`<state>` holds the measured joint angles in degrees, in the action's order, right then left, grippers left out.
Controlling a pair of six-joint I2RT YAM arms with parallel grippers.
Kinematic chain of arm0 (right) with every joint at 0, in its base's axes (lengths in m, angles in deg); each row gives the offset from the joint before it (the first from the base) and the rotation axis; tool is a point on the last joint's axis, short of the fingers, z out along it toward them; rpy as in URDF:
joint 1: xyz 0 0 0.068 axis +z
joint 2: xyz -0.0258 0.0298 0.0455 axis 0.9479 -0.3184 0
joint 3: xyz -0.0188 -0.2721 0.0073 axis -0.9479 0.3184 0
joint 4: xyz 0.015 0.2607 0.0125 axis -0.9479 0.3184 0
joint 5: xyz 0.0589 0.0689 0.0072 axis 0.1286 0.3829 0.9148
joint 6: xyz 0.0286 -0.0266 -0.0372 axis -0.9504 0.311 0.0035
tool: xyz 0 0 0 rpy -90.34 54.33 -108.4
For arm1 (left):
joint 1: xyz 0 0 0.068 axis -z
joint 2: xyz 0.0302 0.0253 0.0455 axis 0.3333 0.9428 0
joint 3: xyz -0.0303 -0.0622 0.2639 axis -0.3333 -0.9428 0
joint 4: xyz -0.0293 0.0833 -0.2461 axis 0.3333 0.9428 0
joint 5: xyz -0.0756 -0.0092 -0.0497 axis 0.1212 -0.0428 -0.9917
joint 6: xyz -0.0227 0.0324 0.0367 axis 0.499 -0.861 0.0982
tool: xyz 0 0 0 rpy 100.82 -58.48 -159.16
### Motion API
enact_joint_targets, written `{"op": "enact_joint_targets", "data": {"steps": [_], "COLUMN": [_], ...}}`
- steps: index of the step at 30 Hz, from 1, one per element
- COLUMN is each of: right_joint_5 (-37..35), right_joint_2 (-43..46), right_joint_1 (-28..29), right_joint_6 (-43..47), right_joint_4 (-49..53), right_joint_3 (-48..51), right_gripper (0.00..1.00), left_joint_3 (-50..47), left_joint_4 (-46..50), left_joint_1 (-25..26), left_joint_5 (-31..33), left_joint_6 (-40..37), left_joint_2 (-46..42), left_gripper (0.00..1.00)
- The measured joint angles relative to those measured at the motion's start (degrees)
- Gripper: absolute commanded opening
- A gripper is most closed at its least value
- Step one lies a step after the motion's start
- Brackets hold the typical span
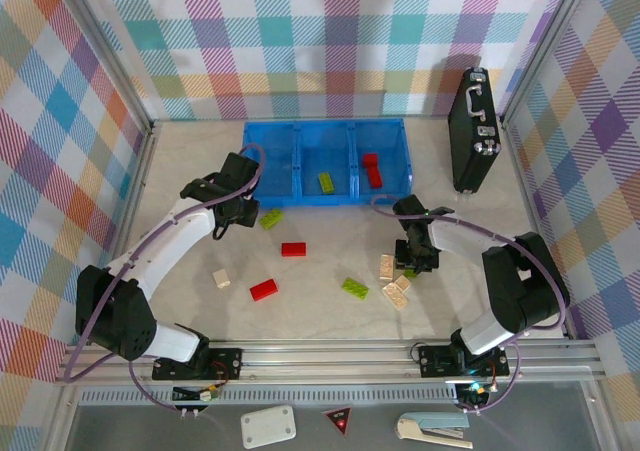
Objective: Sort the legos into containers by color
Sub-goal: Pick up the lego from the center of the table, then place the lego in the container.
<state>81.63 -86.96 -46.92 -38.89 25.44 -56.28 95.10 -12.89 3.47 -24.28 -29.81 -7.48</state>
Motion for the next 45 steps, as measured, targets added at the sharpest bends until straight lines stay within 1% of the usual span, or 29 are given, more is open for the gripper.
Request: {"op": "enact_joint_targets", "data": {"steps": [8,13,20,26,30,37,40,45], "right_joint_5": [0.0,-0.5,-0.6,-0.5,-0.6,-0.6,-0.6,-0.4], "right_joint_2": [0.3,2.2,4.3,3.9,0.6,-9.9,-14.4,-20.9], "right_joint_1": [0.0,0.0,0.3,2.5,5.4,11.2,13.1,14.6], "right_joint_6": [0.0,0.3,0.9,0.9,0.9,0.9,0.9,0.9], "right_joint_4": [0.3,2.0,4.4,6.7,7.7,9.2,10.0,10.9], "right_joint_3": [0.0,-0.7,-4.8,-10.1,-16.6,-30.3,-36.5,-45.6], "right_gripper": [0.36,0.36,0.36,0.37,0.37,0.37,0.37,0.37], "left_joint_3": [0.0,0.0,0.0,0.0,0.0,0.0,0.0,0.0], "left_joint_4": [0.0,0.0,0.0,0.0,-0.2,-0.4,-0.4,-0.4], "left_joint_1": [-0.5,-1.5,-3.1,-3.5,-3.7,-4.0,-4.0,-4.1], "left_joint_5": [-0.5,-1.4,-2.1,-3.1,-3.5,-5.1,-6.0,-6.7], "left_joint_6": [0.0,0.0,0.0,0.1,0.3,0.7,0.9,1.0], "left_joint_2": [0.0,0.0,-0.1,-1.6,-2.7,-2.9,-2.9,-2.9], "left_gripper": [0.42,0.42,0.42,0.42,0.42,0.42,0.42,0.42]}}
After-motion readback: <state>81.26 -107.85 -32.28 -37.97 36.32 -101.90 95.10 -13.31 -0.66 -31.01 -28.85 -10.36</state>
